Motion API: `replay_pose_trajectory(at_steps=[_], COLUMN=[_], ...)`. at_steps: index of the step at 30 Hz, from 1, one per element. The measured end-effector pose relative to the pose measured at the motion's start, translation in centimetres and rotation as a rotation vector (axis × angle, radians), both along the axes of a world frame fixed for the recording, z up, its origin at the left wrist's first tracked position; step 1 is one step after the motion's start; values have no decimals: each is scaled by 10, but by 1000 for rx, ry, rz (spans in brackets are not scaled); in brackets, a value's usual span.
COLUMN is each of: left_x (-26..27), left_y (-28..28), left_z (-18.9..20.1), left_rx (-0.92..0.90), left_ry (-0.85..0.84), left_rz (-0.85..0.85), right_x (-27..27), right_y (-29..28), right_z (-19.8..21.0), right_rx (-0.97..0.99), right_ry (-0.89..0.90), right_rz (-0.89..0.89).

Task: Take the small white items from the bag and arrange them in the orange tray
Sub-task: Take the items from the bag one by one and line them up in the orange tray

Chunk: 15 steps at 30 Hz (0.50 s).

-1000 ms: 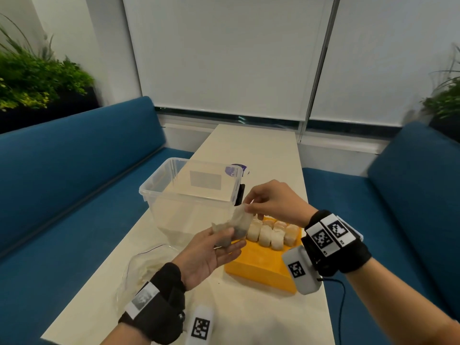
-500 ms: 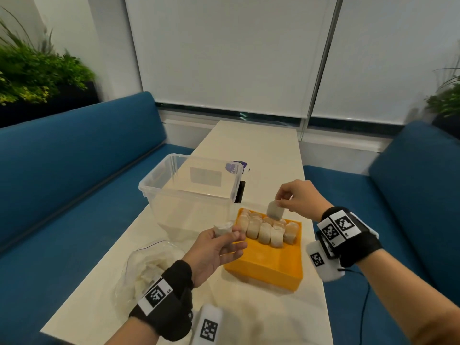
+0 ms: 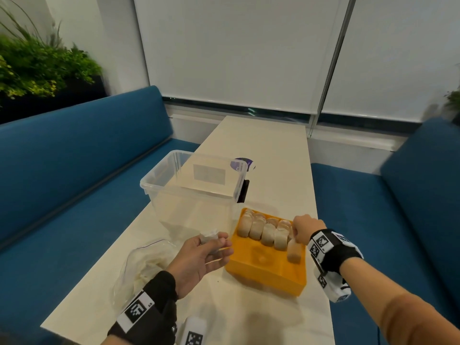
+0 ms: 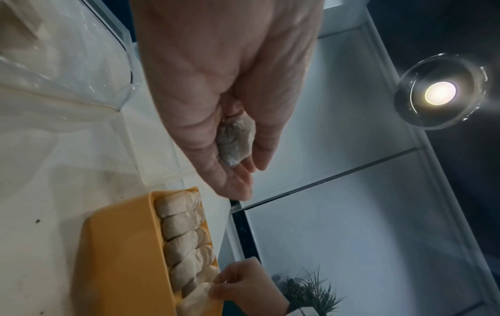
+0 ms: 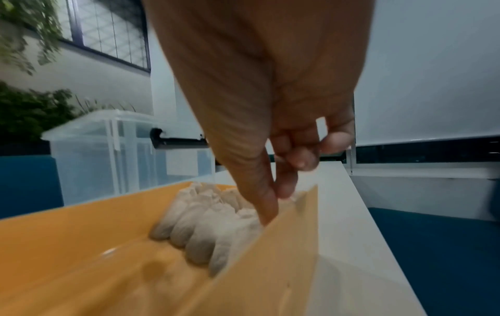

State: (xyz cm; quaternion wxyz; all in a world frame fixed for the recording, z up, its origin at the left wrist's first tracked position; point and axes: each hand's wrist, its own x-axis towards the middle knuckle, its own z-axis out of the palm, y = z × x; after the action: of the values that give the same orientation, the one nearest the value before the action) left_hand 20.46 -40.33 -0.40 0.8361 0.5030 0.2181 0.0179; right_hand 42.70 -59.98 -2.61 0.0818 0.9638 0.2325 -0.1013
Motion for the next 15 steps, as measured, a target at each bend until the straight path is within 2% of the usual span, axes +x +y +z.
replay_pose_trajectory(at_steps=[9,12,15], left_x=[-10,-8,-4], left_y=[9,10,9], left_z=[-4,-2,1], left_rx=[14,33,34], left_ry=[27,28,29], left_rz=[48,14,-44], right_x=[10,8,-3], right_y=[5,4,8], right_z=[-1,15,42], right_rx=[-19,76,265], right_ry=[-140,-159,-158], right_rz=[-61,-74,-50])
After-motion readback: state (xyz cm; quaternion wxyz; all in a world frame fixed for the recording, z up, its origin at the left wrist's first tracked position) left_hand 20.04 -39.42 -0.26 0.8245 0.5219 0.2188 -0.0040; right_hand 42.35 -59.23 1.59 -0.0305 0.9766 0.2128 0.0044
